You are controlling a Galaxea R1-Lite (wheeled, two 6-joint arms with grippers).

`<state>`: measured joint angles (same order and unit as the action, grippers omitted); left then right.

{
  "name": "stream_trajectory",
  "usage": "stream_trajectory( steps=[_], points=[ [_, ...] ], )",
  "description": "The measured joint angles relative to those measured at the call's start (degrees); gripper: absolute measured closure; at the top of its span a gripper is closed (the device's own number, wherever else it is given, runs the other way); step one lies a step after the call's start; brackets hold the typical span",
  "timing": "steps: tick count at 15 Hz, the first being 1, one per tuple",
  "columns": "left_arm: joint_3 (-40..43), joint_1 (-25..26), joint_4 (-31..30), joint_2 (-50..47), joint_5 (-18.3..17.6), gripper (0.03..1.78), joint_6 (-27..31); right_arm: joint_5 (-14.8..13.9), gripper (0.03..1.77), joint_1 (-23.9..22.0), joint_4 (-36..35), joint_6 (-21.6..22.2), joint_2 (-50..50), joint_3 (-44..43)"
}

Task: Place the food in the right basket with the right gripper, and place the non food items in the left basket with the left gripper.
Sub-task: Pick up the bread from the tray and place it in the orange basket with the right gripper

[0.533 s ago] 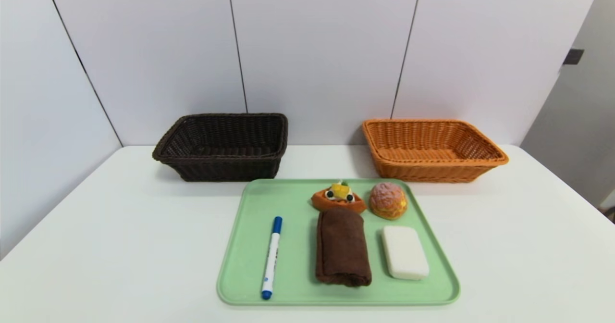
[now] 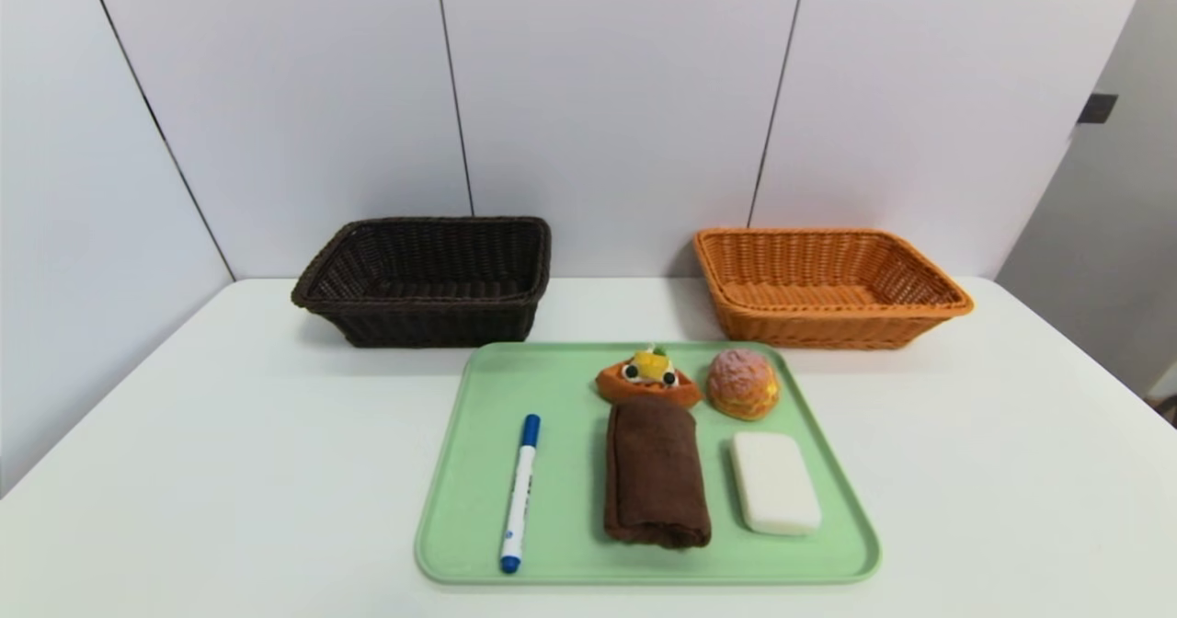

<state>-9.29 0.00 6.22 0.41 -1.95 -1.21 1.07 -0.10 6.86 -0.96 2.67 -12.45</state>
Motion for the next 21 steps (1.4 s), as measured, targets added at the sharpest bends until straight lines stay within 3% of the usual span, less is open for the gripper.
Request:
stream_trajectory(
  steps=[3,5,9,12,17,21],
  points=[
    [-12.1,-0.1,9.9,4.2,-3.7,0.12,0.0,3.7,0.09,-0.9,9.5,0.0,8.1,-15.0],
    [-18.7,-0.1,12.9,10.2,-5.5,0.12,0.0,5.5,0.09,-1.8,14.3,0.0,15.9,-24.5],
    [-29.9,-0.2,14.0,26.5,-9.6,0.12,-0.1,6.6,0.09,-2.1,20.7,0.0,36.1,-43.7],
    [-35.6,-0.3,12.8,40.1,-10.7,0.12,-0.3,6.6,0.09,1.5,23.1,2.2,51.6,-54.7],
    [-43.7,-1.5,14.2,56.2,-9.9,0.12,-0.6,6.6,0.09,13.9,33.8,16.8,76.0,-79.9],
    [-50.2,-7.7,19.6,62.5,-9.7,0.12,-3.9,6.3,0.09,26.5,47.3,35.0,90.5,-96.5]
  ],
)
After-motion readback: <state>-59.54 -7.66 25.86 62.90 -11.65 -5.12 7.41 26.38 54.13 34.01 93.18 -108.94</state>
